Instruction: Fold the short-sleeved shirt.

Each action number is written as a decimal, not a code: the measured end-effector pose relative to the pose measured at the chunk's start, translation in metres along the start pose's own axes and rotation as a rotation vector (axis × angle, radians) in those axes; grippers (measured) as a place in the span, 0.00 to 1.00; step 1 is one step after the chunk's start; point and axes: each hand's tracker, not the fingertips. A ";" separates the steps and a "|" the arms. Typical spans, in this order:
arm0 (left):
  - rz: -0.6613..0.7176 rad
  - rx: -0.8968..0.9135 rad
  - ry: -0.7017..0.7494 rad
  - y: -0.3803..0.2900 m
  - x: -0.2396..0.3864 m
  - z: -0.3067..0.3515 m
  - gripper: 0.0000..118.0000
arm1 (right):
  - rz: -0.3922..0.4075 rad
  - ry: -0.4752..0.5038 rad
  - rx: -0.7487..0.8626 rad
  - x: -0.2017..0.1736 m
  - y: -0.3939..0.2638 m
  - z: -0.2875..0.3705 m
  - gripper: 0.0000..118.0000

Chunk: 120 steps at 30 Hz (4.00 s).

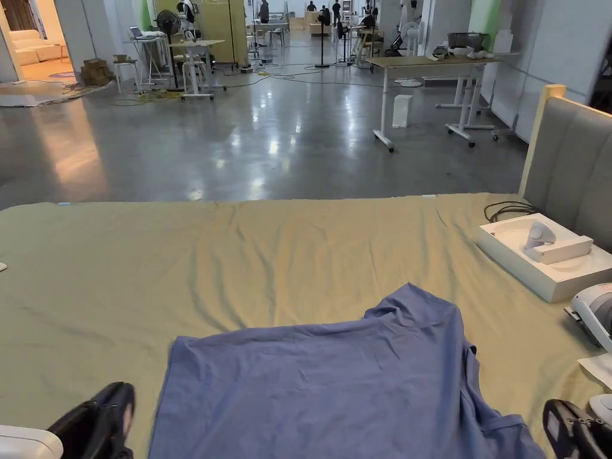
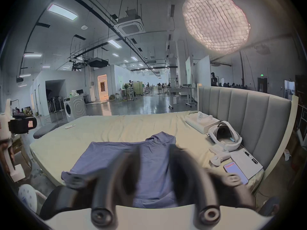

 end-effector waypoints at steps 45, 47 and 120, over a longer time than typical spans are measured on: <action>0.100 -0.617 -0.126 -0.192 -0.087 -0.139 0.67 | 0.022 -0.043 -0.261 -0.001 -0.036 -0.030 0.00; 0.061 -0.643 -0.137 -0.195 -0.084 -0.143 0.67 | 0.024 -0.046 -0.268 0.001 -0.038 -0.031 0.00; -0.127 -0.476 -0.261 -0.195 -0.070 -0.087 0.09 | 0.012 -0.220 -0.383 0.081 -0.099 -0.069 0.06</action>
